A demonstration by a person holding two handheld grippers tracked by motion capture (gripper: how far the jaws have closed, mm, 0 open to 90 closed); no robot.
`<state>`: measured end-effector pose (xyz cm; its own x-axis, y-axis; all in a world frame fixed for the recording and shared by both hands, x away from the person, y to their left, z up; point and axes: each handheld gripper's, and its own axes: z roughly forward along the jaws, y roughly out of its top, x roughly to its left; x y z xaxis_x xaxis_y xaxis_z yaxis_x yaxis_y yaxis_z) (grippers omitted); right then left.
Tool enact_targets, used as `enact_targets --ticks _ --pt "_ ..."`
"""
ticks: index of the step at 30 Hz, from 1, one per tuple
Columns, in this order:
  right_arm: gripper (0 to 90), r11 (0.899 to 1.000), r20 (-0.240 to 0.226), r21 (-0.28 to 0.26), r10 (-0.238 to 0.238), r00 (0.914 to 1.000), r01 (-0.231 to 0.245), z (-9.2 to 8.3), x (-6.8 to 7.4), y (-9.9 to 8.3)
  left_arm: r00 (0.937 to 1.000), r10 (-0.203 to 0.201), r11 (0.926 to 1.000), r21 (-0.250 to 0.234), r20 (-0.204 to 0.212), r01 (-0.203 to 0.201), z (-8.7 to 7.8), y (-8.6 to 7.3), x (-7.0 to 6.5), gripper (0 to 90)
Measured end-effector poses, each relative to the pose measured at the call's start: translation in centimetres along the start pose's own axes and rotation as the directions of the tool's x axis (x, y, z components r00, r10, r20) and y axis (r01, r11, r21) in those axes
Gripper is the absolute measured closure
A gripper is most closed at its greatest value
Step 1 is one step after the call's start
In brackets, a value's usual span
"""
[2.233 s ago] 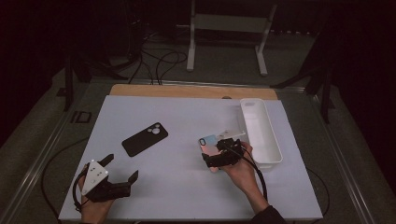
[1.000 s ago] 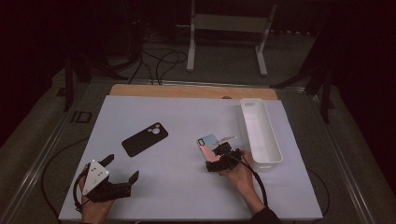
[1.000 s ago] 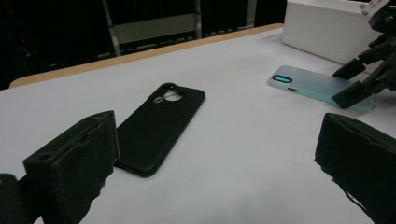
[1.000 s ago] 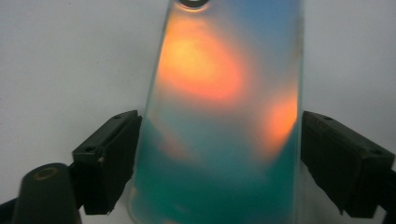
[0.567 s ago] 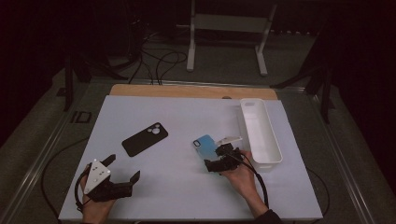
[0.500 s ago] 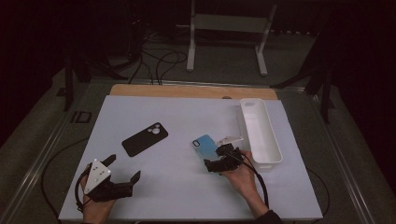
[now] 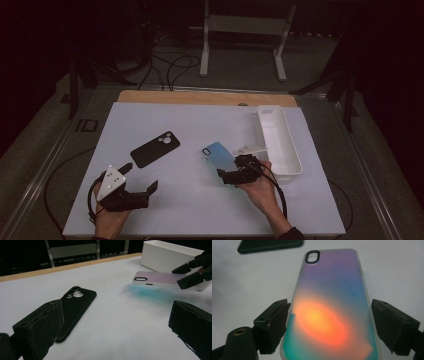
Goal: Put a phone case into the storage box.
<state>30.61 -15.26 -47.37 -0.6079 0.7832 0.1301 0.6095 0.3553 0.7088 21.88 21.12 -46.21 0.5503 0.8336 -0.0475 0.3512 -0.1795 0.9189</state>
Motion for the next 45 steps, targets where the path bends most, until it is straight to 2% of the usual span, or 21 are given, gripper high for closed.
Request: enact_targets --ticks 2,3,4,8,13,19,21,23,25,29,30,32,33,38,42,45 --pt "16.6 1.0 0.0 -0.005 -0.004 1.0 0.004 -0.1 0.0 0.1 1.0 -0.002 1.0 0.009 0.002 0.002 0.2 0.1 0.0 0.0" --pt "16.6 0.999 -0.013 -0.033 -0.008 0.9999 0.008 -0.6 0.2 0.2 0.9999 -0.01 0.9993 0.036 0.007 0.01 0.8 0.4 0.0 0.0" --pt "16.6 0.999 -0.023 -0.042 -0.009 0.9997 0.008 -0.7 0.2 0.3 0.9998 -0.013 0.999 0.042 0.012 0.013 1.0 0.5 0.0 0.0" --pt "16.6 0.997 -0.034 -0.068 -0.022 0.9992 0.019 -1.1 0.5 0.4 0.9993 -0.031 0.9983 0.05 0.02 0.03 1.6 0.9 0.0 0.0" --pt "16.6 0.993 -0.059 -0.109 -0.046 0.9972 0.039 -1.6 1.1 0.9 0.9967 -0.062 0.9963 0.062 0.052 0.059 2.7 1.8 0.0 0.0" --pt "16.6 0.989 -0.079 -0.139 -0.06 0.995 0.049 -2.0 1.9 1.2 0.9937 -0.074 0.9949 0.075 0.084 0.068 3.8 2.5 -0.3 0.1" --pt "16.6 0.985 -0.09 -0.162 -0.078 0.9928 0.063 -2.2 2.3 1.5 0.9907 -0.081 0.994 0.082 0.109 0.072 4.4 2.9 -0.6 0.3" --pt "16.6 0.983 -0.094 -0.17 -0.085 0.9919 0.068 -2.3 2.5 1.5 0.99 -0.08 0.9939 0.084 0.116 0.071 4.6 3.0 -0.7 0.4" --pt "16.6 0.976 -0.105 -0.2 -0.105 0.989 0.083 -2.4 2.9 1.7 0.9866 -0.08 0.9936 0.091 0.142 0.067 5.2 3.4 -1.2 1.6" --pt "16.7 0.97 -0.116 -0.225 -0.124 0.9854 0.096 -2.5 3.4 1.9 0.9837 -0.073 0.9936 0.097 0.164 0.058 5.7 3.7 -1.7 2.7" --pt "16.7 0.965 -0.12 -0.239 -0.139 0.9829 0.107 -2.5 3.7 1.9 0.9826 -0.073 0.9936 0.097 0.171 0.057 5.8 3.9 -1.8 3.2" --pt "16.7 0.965 -0.12 -0.239 -0.139 0.9829 0.107 -2.5 3.7 1.9 0.9814 -0.075 0.9937 0.096 0.177 0.059 5.9 4.0 -2.0 3.8" --pt "16.7 0.964 -0.124 -0.243 -0.144 0.9819 0.11 -2.5 3.9 2.0 0.9773 -0.088 0.9931 0.093 0.193 0.071 6.2 4.2 -2.2 3.8" --pt "16.7 0.954 -0.135 -0.275 -0.16 0.9778 0.118 -2.7 4.5 1.9 0.9662 -0.127 0.99 0.09 0.225 0.109 6.8 4.6 -2.4 9.6" --pt "16.7 0.948 -0.138 -0.292 -0.173 0.9752 0.127 -2.8 4.7 1.9 0.9473 -0.174 0.9838 0.091 0.269 0.155 7.2 4.9 -2.5 14.2" --pt "16.7 0.943 -0.138 -0.305 -0.185 0.9731 0.136 -2.7 4.9 1.9 0.9378 -0.195 0.9802 0.091 0.287 0.176 7.5 5.0 -2.6 14.5"
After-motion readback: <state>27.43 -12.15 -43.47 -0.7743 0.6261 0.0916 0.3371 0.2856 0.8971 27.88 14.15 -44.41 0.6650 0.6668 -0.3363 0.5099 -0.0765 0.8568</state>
